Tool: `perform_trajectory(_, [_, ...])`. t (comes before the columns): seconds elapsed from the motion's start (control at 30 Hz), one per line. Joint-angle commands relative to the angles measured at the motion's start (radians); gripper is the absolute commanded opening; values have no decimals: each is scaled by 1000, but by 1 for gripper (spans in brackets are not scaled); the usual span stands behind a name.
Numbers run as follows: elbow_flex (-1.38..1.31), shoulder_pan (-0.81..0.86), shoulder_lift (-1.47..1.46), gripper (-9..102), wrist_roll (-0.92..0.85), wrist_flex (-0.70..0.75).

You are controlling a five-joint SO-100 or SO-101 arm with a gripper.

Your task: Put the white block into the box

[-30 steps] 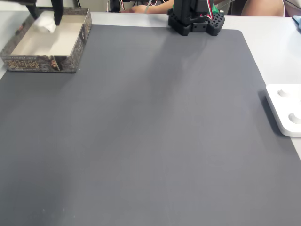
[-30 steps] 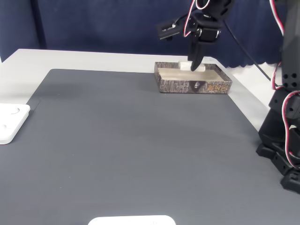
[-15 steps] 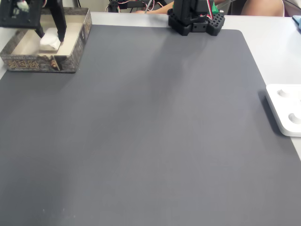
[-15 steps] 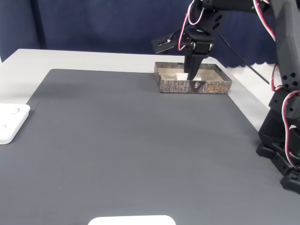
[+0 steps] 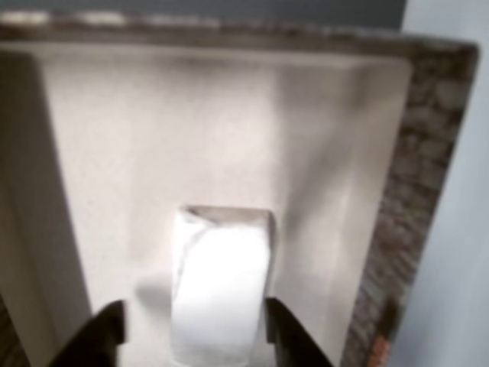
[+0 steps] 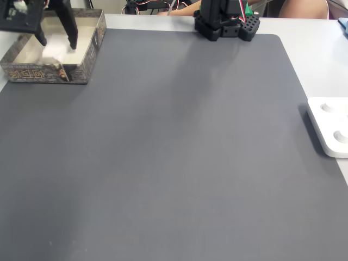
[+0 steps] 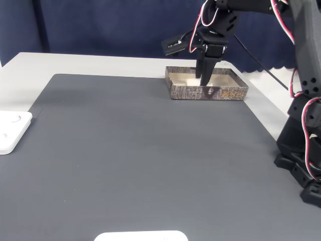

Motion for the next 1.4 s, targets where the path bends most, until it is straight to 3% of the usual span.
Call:
perform_trajectory(0.0, [-34,-14,37,32,-15,-11])
perform_trajectory(0.53, [-52,-9,190,33,-26,17])
perform_trajectory(0.9, [175,-54,476,35,-109,9])
perform_trajectory(1.2, [540,-149,778,27,-259,9])
perform_trajectory(1.37, [687,-242,939,17,-379,11])
